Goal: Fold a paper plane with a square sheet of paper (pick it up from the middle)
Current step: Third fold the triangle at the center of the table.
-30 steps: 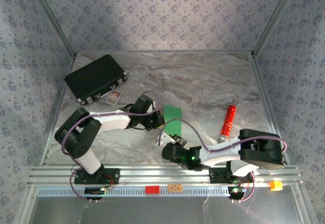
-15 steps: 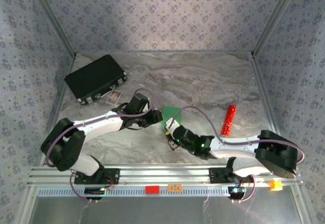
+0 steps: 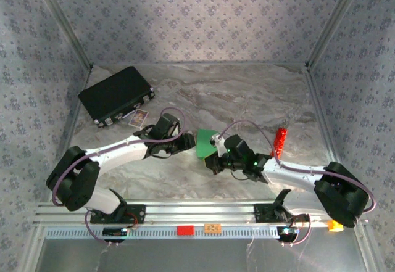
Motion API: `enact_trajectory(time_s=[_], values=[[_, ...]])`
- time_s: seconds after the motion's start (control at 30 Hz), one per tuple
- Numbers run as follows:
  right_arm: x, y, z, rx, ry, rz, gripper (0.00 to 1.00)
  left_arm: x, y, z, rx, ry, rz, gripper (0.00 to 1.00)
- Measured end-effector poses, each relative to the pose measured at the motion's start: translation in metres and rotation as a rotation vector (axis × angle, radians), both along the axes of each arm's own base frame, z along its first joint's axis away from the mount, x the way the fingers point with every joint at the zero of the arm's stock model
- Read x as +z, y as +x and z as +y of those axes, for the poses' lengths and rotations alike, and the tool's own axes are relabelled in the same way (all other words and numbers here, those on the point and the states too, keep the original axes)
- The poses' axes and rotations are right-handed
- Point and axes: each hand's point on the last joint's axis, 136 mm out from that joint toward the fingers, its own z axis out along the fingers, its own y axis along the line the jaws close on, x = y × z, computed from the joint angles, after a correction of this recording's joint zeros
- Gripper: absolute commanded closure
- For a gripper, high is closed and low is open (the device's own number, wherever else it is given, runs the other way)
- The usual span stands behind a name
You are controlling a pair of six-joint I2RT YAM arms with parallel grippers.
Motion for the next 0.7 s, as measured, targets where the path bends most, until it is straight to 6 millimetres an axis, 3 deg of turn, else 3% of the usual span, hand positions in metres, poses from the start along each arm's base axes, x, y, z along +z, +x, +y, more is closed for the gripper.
enact_trajectory(time_s=[0.27, 0.43, 0.57, 0.7], values=[[-0.002, -0.025, 0.008, 0.119, 0.052, 0.091, 0.99, 0.003, 0.0, -0.003, -0.023, -0.006, -0.011, 0.62], [-0.011, -0.031, 0.01, 0.147, 0.037, 0.126, 0.99, 0.008, 0.008, -0.017, -0.068, -0.029, -0.026, 0.76], [-0.017, -0.031, 0.01, 0.148, 0.029, 0.138, 0.99, -0.001, 0.012, -0.033, -0.118, -0.049, -0.004, 0.85], [-0.02, -0.03, 0.011, 0.147, 0.026, 0.141, 0.99, -0.019, 0.012, -0.044, -0.154, -0.054, 0.046, 0.87]])
